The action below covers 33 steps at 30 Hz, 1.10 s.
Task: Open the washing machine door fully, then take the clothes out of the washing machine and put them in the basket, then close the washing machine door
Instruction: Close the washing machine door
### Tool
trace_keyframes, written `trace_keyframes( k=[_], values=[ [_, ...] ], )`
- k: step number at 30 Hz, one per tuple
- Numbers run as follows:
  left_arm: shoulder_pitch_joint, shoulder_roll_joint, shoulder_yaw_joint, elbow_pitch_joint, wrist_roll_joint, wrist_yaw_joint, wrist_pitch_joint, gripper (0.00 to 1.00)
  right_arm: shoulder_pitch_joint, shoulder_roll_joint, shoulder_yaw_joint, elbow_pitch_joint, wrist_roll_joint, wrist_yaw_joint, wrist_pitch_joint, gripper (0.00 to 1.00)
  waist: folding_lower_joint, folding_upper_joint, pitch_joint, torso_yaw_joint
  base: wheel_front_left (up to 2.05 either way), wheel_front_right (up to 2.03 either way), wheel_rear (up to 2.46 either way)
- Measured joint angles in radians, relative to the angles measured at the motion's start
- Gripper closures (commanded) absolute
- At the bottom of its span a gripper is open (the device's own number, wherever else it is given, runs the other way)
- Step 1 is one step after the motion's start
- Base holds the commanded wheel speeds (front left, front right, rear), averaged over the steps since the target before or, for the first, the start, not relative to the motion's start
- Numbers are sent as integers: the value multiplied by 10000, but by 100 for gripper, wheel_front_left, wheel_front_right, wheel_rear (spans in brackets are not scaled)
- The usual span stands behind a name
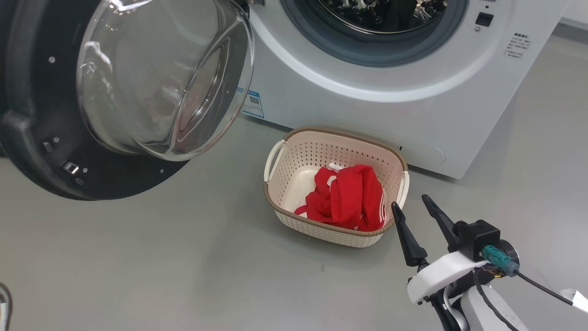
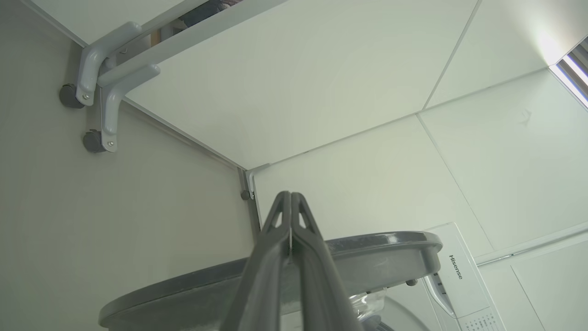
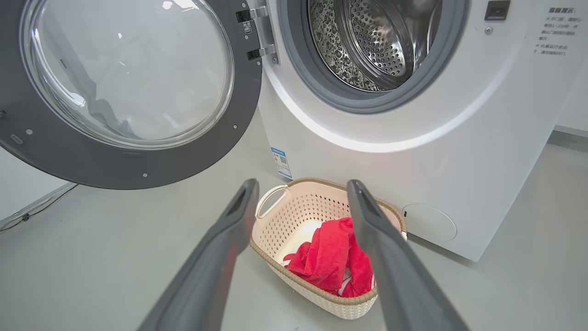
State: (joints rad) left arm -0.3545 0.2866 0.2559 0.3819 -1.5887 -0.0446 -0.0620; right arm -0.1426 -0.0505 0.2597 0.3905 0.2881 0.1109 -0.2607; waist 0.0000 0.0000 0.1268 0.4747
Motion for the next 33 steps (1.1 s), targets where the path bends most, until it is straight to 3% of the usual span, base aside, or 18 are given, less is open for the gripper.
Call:
trace_keyframes(
  k=[12,33],
  values=[
    [-951,491,253,986,-228,734,401,100,-69,-75,-36,-157,-82,0,0,0,0,0,541,-443,0,0,0],
    [-2023,600,633,2205,-660,894,430,100,-442,-339,-244,-318,-196,6,0,0,0,0,1484,-1174,0,0,0]
  ],
)
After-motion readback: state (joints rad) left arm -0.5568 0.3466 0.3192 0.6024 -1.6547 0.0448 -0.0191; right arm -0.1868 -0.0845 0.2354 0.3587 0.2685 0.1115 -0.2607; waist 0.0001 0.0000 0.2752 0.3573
